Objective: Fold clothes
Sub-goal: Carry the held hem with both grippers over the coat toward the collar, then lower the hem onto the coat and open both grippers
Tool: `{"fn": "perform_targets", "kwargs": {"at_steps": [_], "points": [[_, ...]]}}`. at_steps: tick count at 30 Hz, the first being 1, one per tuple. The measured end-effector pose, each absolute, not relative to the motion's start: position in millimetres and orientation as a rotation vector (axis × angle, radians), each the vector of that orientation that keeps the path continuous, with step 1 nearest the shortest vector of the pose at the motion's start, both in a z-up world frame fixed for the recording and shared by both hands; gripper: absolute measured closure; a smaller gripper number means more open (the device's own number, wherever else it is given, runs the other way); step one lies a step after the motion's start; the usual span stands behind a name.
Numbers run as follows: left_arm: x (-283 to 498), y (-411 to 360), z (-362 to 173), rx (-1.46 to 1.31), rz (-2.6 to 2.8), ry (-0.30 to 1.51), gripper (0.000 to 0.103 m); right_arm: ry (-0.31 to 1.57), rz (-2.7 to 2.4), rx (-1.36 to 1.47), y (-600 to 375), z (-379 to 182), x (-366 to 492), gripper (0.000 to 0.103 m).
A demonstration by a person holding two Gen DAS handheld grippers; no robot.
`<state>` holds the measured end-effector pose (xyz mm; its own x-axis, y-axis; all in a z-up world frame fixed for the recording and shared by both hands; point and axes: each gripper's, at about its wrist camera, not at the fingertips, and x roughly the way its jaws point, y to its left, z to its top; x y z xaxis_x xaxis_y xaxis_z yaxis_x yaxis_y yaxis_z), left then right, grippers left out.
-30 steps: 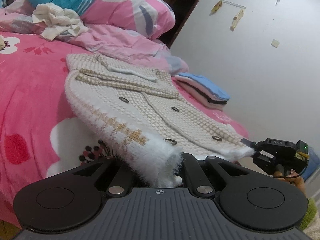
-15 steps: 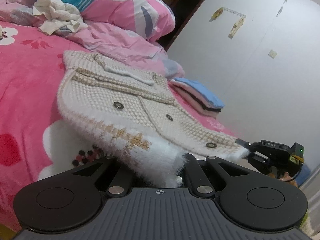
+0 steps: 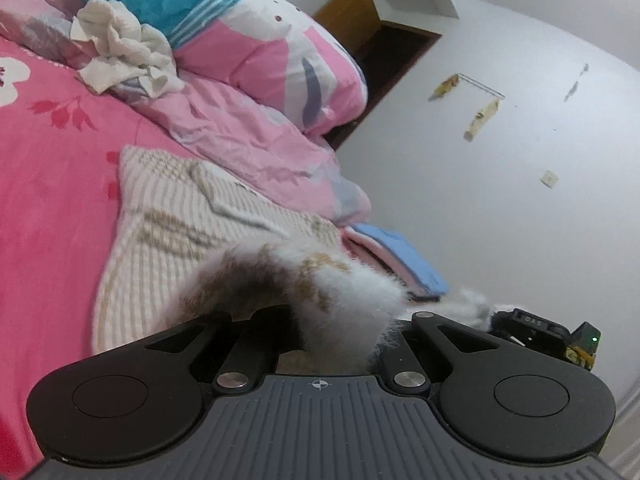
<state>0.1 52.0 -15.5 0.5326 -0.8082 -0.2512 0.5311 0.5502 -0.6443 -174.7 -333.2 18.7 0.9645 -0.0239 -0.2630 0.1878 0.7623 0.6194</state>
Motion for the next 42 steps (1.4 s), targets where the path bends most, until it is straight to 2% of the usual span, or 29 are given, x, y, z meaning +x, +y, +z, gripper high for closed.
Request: {"fn": "perform_targets", "kwargs": {"at_steps": [8, 15, 28, 32, 36, 38, 42], "points": [[74.6, 31.1, -26.7, -0.566, -0.793, 0.622, 0.099, 0.270, -0.126, 0.665, -355.2, 14.8, -92.9, 0.098], [133.2, 16.1, -41.7, -0.593, -0.739, 0.703, 0.099, 0.336, -0.148, 0.670, -382.3, -10.2, -30.0, 0.098], [173.1, 17.0, -68.6, -0.700, -0.744, 0.825, 0.091, 0.461, -0.103, 0.866, -425.8, -70.6, 20.9, 0.097], [177.9, 30.2, -75.8, -0.868, -0.777, 0.852, 0.084, 0.470, -0.089, 0.906, -431.6, -74.9, 21.9, 0.097], [181.8, 42.1, -82.7, -1.042, -0.805, 0.875, 0.070, 0.485, -0.081, 0.930, -435.8, -76.0, 23.4, 0.097], [184.1, 49.3, -85.9, -1.142, -0.814, 0.875, 0.066, 0.492, -0.078, 0.940, -437.7, -76.8, 24.1, 0.096], [187.3, 56.8, -89.6, -1.193, -0.768, 0.851, 0.060, 0.510, -0.071, 0.946, -439.7, -77.3, 28.5, 0.095]]}}
